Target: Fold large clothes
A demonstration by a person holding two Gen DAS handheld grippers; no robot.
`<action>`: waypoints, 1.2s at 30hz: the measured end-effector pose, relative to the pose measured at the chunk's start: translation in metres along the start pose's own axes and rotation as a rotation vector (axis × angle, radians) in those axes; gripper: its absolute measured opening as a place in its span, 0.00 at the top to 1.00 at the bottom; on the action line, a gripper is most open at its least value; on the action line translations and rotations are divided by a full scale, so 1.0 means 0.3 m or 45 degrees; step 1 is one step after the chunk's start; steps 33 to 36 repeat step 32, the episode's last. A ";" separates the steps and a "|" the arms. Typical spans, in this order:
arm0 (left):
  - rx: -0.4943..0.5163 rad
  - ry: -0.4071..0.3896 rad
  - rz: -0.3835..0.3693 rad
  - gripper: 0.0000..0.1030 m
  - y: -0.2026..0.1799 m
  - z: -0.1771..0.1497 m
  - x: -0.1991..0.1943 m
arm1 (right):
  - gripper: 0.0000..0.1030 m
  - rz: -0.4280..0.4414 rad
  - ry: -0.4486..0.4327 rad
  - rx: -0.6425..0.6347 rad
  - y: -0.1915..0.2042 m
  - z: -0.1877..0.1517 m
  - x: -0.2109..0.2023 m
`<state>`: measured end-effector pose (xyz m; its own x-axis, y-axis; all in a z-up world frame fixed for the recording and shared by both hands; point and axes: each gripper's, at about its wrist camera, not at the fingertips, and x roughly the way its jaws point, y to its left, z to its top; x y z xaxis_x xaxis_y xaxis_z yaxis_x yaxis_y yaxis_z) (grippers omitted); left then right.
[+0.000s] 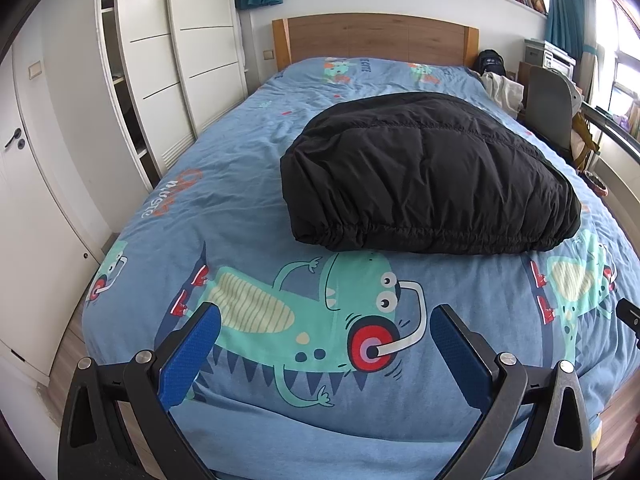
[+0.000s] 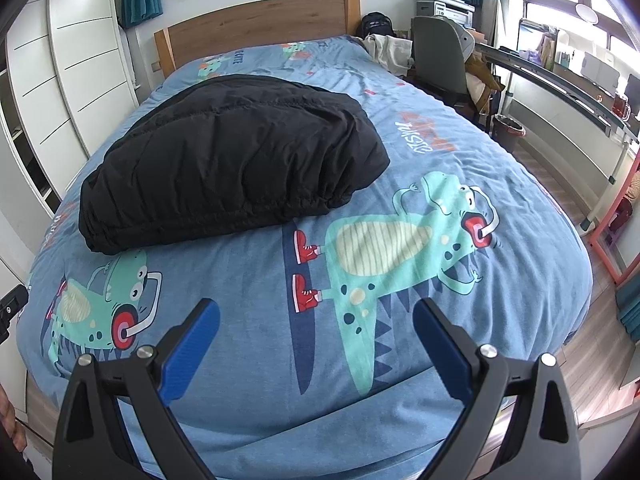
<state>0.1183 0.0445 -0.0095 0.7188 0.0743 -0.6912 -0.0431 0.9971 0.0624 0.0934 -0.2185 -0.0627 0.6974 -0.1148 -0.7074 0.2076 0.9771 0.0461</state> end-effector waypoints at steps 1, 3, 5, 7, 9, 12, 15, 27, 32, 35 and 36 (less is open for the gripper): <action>-0.001 0.000 0.000 0.00 0.000 0.000 0.000 | 0.05 0.000 0.000 0.001 -0.001 -0.001 -0.001; 0.000 -0.001 0.001 0.00 0.000 -0.001 -0.001 | 0.05 -0.002 0.001 0.002 -0.003 -0.001 -0.001; -0.001 -0.001 -0.003 0.00 0.001 -0.002 -0.002 | 0.05 -0.001 0.002 0.004 -0.004 -0.003 -0.004; -0.005 -0.002 -0.007 0.00 0.004 -0.003 -0.007 | 0.05 -0.002 0.001 0.001 -0.004 -0.002 -0.003; -0.005 -0.004 -0.007 0.00 0.005 -0.004 -0.013 | 0.05 -0.002 0.001 0.001 -0.005 -0.002 -0.003; -0.006 -0.007 -0.011 0.00 0.005 -0.004 -0.018 | 0.05 -0.003 -0.002 0.002 -0.006 -0.002 -0.005; -0.008 -0.008 -0.015 0.00 0.007 -0.005 -0.023 | 0.05 -0.003 -0.005 0.004 -0.007 -0.004 -0.013; -0.002 -0.008 -0.024 0.00 0.000 -0.013 -0.039 | 0.05 -0.012 -0.031 -0.012 -0.007 0.002 -0.046; 0.000 -0.007 -0.032 0.00 -0.004 -0.015 -0.043 | 0.05 -0.011 -0.041 -0.012 -0.017 0.001 -0.056; 0.000 -0.007 -0.032 0.00 -0.004 -0.015 -0.043 | 0.05 -0.011 -0.041 -0.012 -0.017 0.001 -0.056; 0.000 -0.007 -0.032 0.00 -0.004 -0.015 -0.043 | 0.05 -0.011 -0.041 -0.012 -0.017 0.001 -0.056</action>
